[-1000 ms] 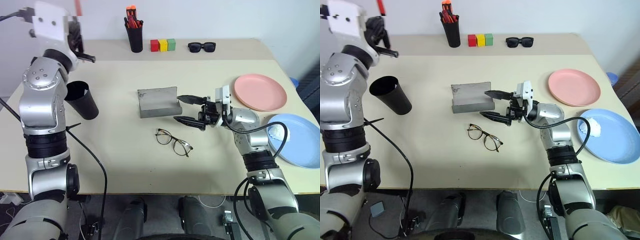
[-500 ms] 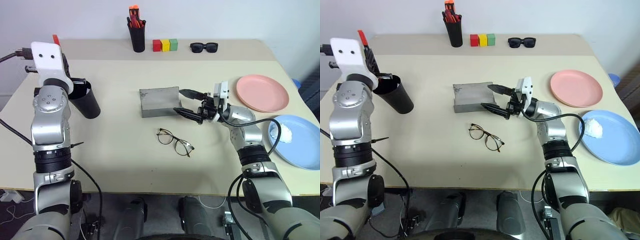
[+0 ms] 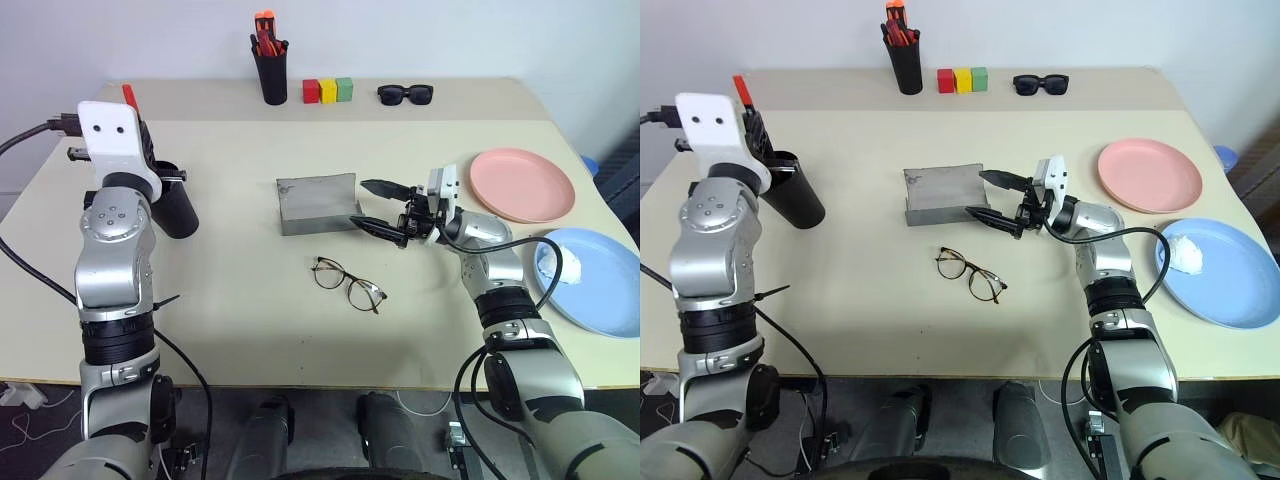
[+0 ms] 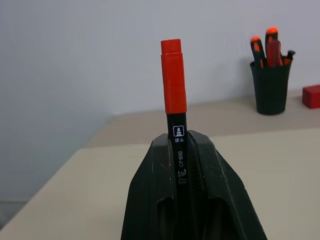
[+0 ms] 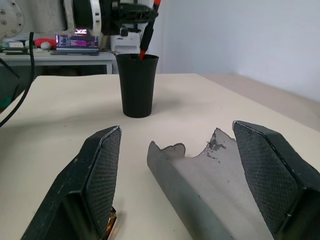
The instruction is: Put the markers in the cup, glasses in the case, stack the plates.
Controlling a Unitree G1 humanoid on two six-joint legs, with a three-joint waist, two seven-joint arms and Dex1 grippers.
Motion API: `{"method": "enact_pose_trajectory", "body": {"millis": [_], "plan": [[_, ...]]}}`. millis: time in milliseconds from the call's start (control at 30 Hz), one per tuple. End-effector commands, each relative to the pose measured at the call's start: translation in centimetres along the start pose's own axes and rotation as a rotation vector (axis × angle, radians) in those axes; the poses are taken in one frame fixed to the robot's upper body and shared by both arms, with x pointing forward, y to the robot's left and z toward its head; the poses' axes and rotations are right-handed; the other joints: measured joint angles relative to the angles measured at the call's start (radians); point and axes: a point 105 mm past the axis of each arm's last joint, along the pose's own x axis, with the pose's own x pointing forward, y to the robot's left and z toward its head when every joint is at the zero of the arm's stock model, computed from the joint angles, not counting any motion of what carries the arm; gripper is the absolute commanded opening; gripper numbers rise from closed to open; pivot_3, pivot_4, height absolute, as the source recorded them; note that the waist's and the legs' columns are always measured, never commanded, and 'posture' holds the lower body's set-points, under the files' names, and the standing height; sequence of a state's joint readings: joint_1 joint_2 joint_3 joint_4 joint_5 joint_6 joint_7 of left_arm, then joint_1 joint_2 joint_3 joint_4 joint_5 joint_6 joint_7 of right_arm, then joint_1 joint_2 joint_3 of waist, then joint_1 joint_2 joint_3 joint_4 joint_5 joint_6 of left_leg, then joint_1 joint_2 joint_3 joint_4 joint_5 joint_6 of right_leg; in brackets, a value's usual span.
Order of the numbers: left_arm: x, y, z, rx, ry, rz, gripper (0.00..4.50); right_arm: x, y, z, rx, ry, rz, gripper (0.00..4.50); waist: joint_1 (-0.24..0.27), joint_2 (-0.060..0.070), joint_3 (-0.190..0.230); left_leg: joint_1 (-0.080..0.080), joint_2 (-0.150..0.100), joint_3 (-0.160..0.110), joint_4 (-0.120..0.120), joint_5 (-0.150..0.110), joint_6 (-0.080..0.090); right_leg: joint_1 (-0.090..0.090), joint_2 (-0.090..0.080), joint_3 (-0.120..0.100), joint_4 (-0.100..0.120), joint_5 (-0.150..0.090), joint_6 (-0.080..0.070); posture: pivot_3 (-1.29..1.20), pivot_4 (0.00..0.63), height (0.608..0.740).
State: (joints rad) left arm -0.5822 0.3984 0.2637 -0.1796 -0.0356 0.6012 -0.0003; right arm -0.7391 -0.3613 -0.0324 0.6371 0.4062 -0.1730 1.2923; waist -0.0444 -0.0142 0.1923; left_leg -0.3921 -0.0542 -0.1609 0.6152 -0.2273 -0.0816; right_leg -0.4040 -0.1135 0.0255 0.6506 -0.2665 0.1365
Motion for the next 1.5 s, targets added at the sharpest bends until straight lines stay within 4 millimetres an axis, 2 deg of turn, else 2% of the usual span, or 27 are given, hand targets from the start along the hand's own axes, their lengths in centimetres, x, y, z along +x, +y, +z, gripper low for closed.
{"method": "enact_pose_trajectory", "body": {"millis": [33, 133, 300, 433, 567, 633, 700, 733, 833, 933, 1067, 1167, 1333, 1500], "plan": [[-0.6, 0.0, 0.9, -0.002, -0.039, 0.002, 0.06, 0.0, -0.4, 1.0, -0.035, -0.034, -0.012, 3.65, -0.001, 0.000, 0.000, 0.000, 0.000, 0.000, 0.000, 0.000, 0.000, 0.000, 0.000, 0.000, 0.000, 0.000, 0.000, 0.00, 0.150, 0.740], [-1.0, -0.5, 0.3, -0.006, -0.021, -0.017, 1.13, -0.1, -0.3, 0.9, -0.033, -0.031, -0.018, 3.65, 0.000, 0.000, 0.000, 0.000, 0.000, 0.000, 0.000, 0.000, 0.000, 0.000, 0.000, 0.000, 0.000, 0.000, 0.000, 0.00, 0.150, 0.740], [-0.9, -0.9, 0.2, -0.019, -0.020, -0.038, 3.60, -0.5, -0.4, 0.5, -0.042, -0.014, -0.051, 3.65, 0.000, 0.000, 0.000, 0.000, 0.000, 0.000, 0.000, 0.000, 0.000, 0.000, 0.000, 0.000, 0.000, 0.000, 0.000, 0.00, 0.150, 0.740], [-0.7, -1.6, 1.2, -0.032, -0.052, -0.090, 3.60, -1.1, -0.6, 0.6, -0.050, -0.004, -0.085, 3.65, 0.000, 0.000, 0.000, 0.000, 0.000, 0.000, 0.000, 0.000, 0.000, 0.000, 0.000, 0.000, 0.000, 0.000, 0.000, 0.00, 0.150, 0.740], [-0.5, -3.2, 3.5, -0.071, -0.093, -0.226, 3.60, -1.9, -0.6, 1.1, -0.069, -0.004, -0.123, 3.65, 0.001, 0.000, 0.000, 0.000, 0.000, 0.000, 0.000, 0.000, 0.000, 0.000, 0.000, 0.000, 0.000, 0.000, 0.000, 0.00, 0.150, 0.740], [-0.4, -5.5, 5.0, -0.066, -0.083, -0.425, 3.60, -2.6, -0.5, 1.6, -0.078, -0.004, -0.149, 3.65, 0.004, 0.000, 0.000, 0.000, 0.000, 0.000, 0.000, 0.000, 0.000, 0.000, 0.000, 0.000, 0.000, 0.000, 0.000, 0.00, 0.150, 0.740], [-1.0, -7.8, 5.6, -0.012, -0.037, -0.647, 3.60, -3.3, -0.4, 1.8, -0.083, 0.000, -0.174, 3.65, 0.003, 0.000, 0.000, -0.001, 0.000, 0.000, 0.000, 0.000, 0.000, 0.000, 0.000, 0.000, -0.001, 0.000, 0.000, 0.00, 0.150, 0.740], [-1.5, -8.9, 5.4, 0.035, 0.001, -0.787, 3.60, -3.7, -0.3, 1.9, -0.087, 0.003, -0.191, 3.65, 0.001, 0.000, 0.000, -0.001, 0.000, 0.000, 0.000, 0.000, 0.000, 0.000, 0.000, 0.000, -0.001, 0.000, 0.000, 0.00, 0.150, 0.740], [-3.4, -10.6, 4.3, 0.170, 0.074, -1.070, 3.60, -4.6, 0.0, 1.9, -0.087, 0.009, -0.229, 3.65, -0.006, 0.001, 0.000, 0.000, 0.000, 0.001, -0.001, 0.000, 0.000, 0.001, 0.000, 0.000, -0.001, 0.000, 0.000, 0.00, 0.150, 0.740], [-4.7, -11.1, 1.9, 0.303, 0.155, -1.242, 3.60, -5.3, 0.2, 1.6, -0.083, 0.013, -0.257, 3.65, -0.018, 0.002, 0.000, 0.001, 0.000, 0.001, -0.002, 0.000, 0.000, 0.000, 0.000, 0.000, 0.000, 0.000, 0.000, 0.00, 0.150, 0.740], [-3.1, -11.4, -2.7, 0.414, 0.316, -1.304, 3.60, -6.3, 0.7, 0.9, -0.075, 0.012, -0.301, 3.65, -0.020, 0.002, 0.000, 0.001, 0.000, 0.001, -0.002, 0.000, 0.000, 0.000, 0.000, 0.000, 0.000, 0.000, 0.000, 0.00, 0.150, 0.740], [-2.2, -12.3, -4.1, 0.451, 0.344, -1.333, 3.60, -6.8, 1.0, 0.6, -0.071, 0.016, -0.321, 3.65, -0.015, 0.001, 0.000, 0.001, 0.000, 0.001, -0.001, 0.000, 0.000, 0.001, 0.000, 0.000, 0.000, 0.000, 0.000, 0.00, 0.150, 0.740], [-1.6, -15.0, -5.7, 0.516, 0.332, -1.388, 3.60, -7.1, 1.2, 0.5, -0.076, 0.020, -0.338, 3.65, 0.000, 0.001, 0.000, 0.000, 0.000, 0.001, -0.001, 0.000, 0.001, 0.001, 0.000, 0.000, -0.001, 0.000, 0.000, 0.00, 0.150, 0.740], [-1.6, -16.3, -5.5, 0.520, 0.321, -1.442, 3.60, -7.1, 1.4, 1.1, -0.090, 0.019, -0.346, 3.65, -0.003, 0.001, 0.000, 0.000, 0.000, 0.001, -0.001, 0.000, 0.001, 0.000, 0.000, 0.000, -0.001, 0.000, 0.000, 0.00, 0.150, 0.740]]}}
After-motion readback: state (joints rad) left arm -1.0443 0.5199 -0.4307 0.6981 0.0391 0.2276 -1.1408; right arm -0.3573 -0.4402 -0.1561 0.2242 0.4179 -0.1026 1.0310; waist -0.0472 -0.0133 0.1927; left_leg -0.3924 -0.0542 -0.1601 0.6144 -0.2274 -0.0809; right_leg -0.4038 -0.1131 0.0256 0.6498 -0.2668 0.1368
